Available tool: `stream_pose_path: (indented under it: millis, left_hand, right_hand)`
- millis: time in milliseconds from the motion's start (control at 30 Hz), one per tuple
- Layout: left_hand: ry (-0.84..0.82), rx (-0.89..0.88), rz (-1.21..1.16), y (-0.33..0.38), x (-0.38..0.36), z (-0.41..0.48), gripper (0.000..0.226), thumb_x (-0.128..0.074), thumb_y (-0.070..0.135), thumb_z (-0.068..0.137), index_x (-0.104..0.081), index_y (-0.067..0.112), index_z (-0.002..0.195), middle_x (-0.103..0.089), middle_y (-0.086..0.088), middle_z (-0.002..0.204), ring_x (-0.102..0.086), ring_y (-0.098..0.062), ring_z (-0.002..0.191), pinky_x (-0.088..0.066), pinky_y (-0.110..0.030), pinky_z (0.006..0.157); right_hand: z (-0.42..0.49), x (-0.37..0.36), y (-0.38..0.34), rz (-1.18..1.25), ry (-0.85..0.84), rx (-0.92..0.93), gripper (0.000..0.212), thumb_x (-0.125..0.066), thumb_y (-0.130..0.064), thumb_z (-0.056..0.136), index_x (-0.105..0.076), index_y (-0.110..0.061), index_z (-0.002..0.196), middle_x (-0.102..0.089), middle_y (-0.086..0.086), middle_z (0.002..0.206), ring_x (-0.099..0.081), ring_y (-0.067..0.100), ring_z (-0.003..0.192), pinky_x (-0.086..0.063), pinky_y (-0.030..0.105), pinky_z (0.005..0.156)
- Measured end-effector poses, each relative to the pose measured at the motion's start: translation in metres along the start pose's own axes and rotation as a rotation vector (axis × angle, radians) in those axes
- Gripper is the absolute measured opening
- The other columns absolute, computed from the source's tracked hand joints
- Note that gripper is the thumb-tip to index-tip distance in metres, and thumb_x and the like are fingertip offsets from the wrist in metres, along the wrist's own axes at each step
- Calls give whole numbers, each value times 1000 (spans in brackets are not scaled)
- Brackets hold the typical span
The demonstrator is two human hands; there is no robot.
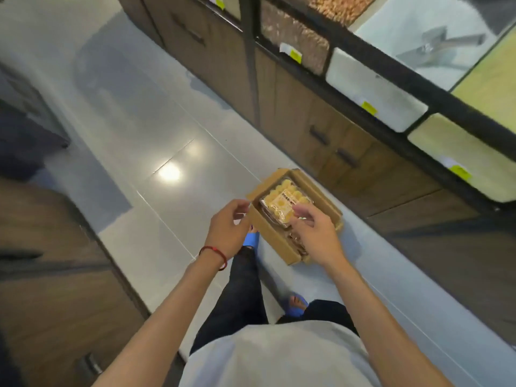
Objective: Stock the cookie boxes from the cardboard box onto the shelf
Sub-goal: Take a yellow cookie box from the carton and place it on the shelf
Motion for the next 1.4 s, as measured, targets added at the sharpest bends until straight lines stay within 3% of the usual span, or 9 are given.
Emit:
stream_pose_path:
  millis: [100, 200, 400, 567, 800, 1033, 1167, 1300, 1400]
  left_hand:
    - [-124, 29, 59, -6, -13, 63, 28, -57, 5, 94, -62, 11, 121, -65, -1, 112, -61, -14, 100, -44, -3, 77]
    - [-234, 74, 113, -17, -27, 119, 28, -57, 7, 95, -61, 10, 122, -66, -5, 115, -60, -15, 102, -45, -19, 89]
    - [-412, 142, 299, -55, -72, 219, 18, -52, 12, 96, -64, 15, 108, -69, -10, 109, -64, -27, 97, -44, -27, 82]
    - [-473, 204, 381, -104, -118, 274, 24, -55, 18, 96, -63, 13, 118, -67, -6, 116, -57, -17, 93, -40, -22, 86]
    - [-543, 231, 453, -199, -185, 335, 33, -57, 23, 94, -61, 14, 125, -65, -7, 125, -61, -26, 112, -41, -27, 91]
    - [-642, 144, 537, -291, -266, 394, 54, -53, 29, 85, -48, 21, 139, -58, -9, 132, -58, -31, 115, -50, -45, 97]
    - [-622, 99, 629, -331, -306, 425, 72, -58, 26, 89, -26, 17, 153, -35, -7, 153, -40, -29, 136, -39, -45, 111]
    - [-527, 145, 646, -352, -327, 438, 84, -57, 27, 79, -18, 17, 153, -32, -7, 152, -38, -33, 135, -40, -51, 109]
    - [-505, 131, 678, -355, -337, 436, 94, -60, 32, 81, -6, 13, 156, -20, -10, 156, -24, -33, 142, -28, -49, 117]
  right_hand:
    - [37, -6, 9, 48, 70, -114, 29, -59, -13, 100, -64, -22, 128, -62, -18, 113, -62, 9, 110, -53, 26, 91]
    - [70, -16, 21, 99, 139, -244, 28, -60, -18, 102, -63, -23, 129, -61, -13, 117, -59, 10, 114, -49, 20, 87]
    - [137, -34, 61, 140, 249, -405, 25, -60, -21, 101, -66, -22, 126, -67, -5, 121, -62, 14, 114, -52, 34, 100]
    - [187, -40, 117, 110, 267, -462, 23, -59, -18, 100, -69, -18, 122, -67, -16, 104, -60, -4, 95, -44, 10, 78]
    - [257, -65, 237, 62, 185, -603, 23, -59, -12, 99, -68, -15, 121, -68, -4, 111, -62, 1, 96, -42, 6, 69]
    - [340, -90, 353, 34, 209, -696, 32, -59, -18, 99, -58, -17, 131, -67, 3, 127, -63, 21, 110, -51, 36, 95]
    - [379, -101, 393, 35, 232, -702, 49, -63, -32, 98, -47, -18, 142, -55, 5, 136, -56, 25, 120, -42, 31, 91]
    - [402, -112, 417, 101, 274, -696, 90, -64, -68, 63, -42, -28, 140, -54, 6, 136, -56, 28, 121, -50, 48, 100]
    - [409, -116, 439, 158, 328, -681, 101, -66, -71, 58, -36, -29, 144, -49, 4, 146, -53, 29, 129, -49, 56, 103]
Point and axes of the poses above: each hand's wrist, its own z-axis towards the middle knuckle, its own x-axis out of the back of the hand, y = z × x, the point moved 6 cm from there along z, towards the middle knuckle
